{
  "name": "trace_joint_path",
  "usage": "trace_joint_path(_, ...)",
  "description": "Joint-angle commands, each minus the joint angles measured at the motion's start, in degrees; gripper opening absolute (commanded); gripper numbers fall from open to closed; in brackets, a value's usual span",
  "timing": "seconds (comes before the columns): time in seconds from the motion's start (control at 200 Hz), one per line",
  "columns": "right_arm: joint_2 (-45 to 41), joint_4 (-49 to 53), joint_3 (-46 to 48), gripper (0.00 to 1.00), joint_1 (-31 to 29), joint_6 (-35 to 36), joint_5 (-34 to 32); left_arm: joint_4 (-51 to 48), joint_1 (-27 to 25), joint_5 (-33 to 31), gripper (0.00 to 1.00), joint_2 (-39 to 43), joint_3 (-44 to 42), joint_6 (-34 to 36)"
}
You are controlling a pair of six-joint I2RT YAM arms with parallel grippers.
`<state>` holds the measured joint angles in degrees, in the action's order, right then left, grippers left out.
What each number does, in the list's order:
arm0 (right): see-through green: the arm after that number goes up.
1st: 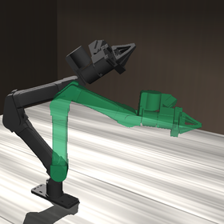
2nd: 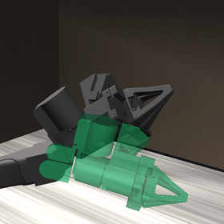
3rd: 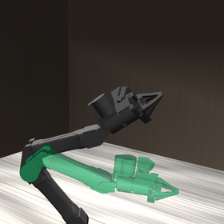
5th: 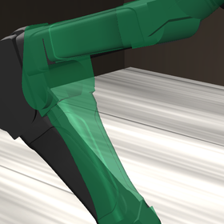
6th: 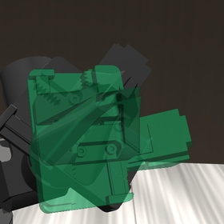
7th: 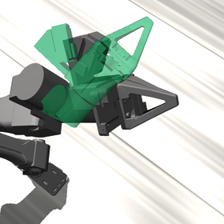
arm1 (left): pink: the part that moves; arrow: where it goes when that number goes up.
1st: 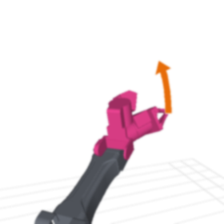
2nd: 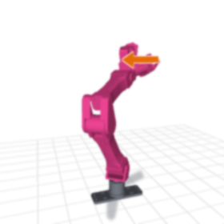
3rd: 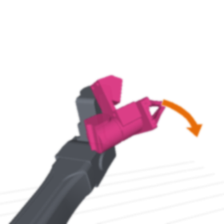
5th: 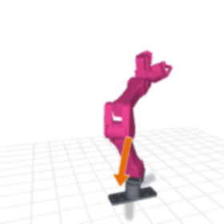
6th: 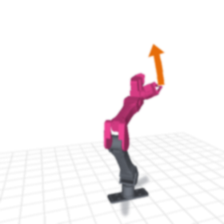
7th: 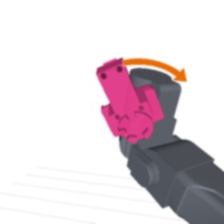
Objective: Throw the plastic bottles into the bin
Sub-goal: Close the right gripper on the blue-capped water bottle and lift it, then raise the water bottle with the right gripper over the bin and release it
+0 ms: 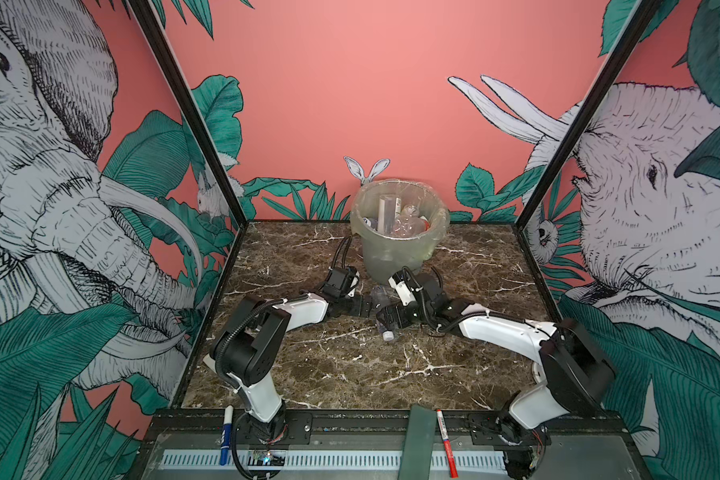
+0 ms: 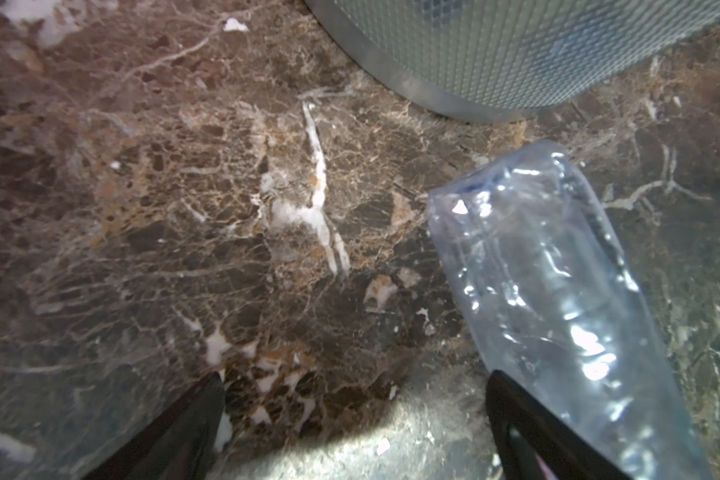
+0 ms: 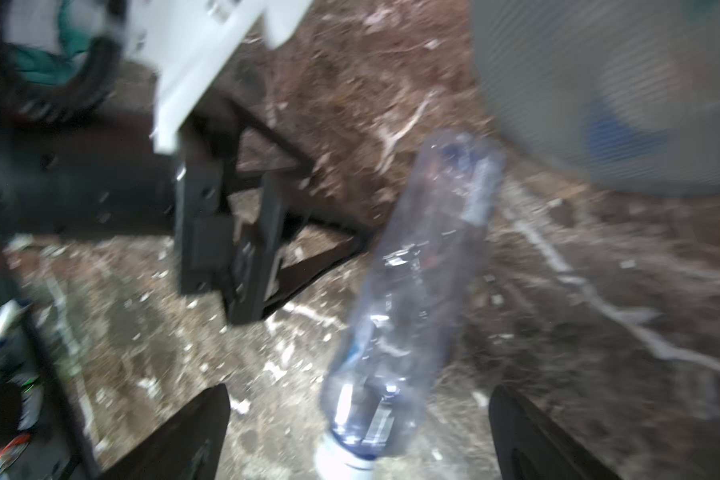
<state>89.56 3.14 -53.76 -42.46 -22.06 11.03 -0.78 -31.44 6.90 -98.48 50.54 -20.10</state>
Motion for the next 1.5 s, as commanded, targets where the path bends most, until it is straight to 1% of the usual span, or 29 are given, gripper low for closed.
trace_joint_path(0.0,3.84,2.56,-3.19,0.99,-0.78,0.37,-7.92,-3.17,0.28,-2.15,1.00,1.12,0.11,-0.62)
trace_joint_path(0.105,7.08,2.71,-5.21,0.98,-1.24,-1.12,-10.45,-3.03,0.94,-2.74,1.00,1.97,-0.76,-1.15)
trace_joint_path(0.295,12.30,4.71,-9.22,0.93,-2.76,-4.14,-12.99,-2.75,1.97,-2.65,1.00,2.34,-1.46,-2.17)
trace_joint_path(0.49,15.26,4.49,-11.38,0.89,-3.93,-5.88,-12.15,-1.82,3.47,-3.38,1.00,3.58,-3.12,-3.74)
trace_joint_path(0.72,18.50,8.07,-13.92,0.79,-5.49,-5.62,-13.36,-1.57,4.97,-4.00,1.00,4.77,-4.38,-4.49)
trace_joint_path(0.885,17.72,9.44,-13.01,0.78,-5.53,-5.18,-14.67,-1.16,5.16,-3.34,1.00,5.72,-4.77,-4.29)
trace_joint_path(1.05,16.36,10.65,-12.36,0.76,-5.70,-4.66,-15.64,-0.71,5.33,-5.18,1.00,7.48,-5.89,-4.57)
trace_joint_path(1.165,16.06,11.27,-11.62,0.67,-5.70,-4.51,-16.30,-0.68,5.68,-5.56,1.00,8.21,-6.25,-4.60)
trace_joint_path(1.29,15.15,10.85,-10.01,0.48,-5.66,-4.36,-16.67,-0.46,5.86,-4.95,1.00,7.95,-6.32,-4.79)
trace_joint_path(1.38,12.60,9.53,-7.53,0.46,-5.66,-4.66,-16.87,-0.35,5.96,-4.76,1.00,7.97,-6.37,-4.95)
trace_joint_path(1.495,5.61,6.95,-2.10,0.46,-5.71,-5.36,-18.37,0.04,6.04,-4.62,1.00,8.22,-6.70,-4.92)
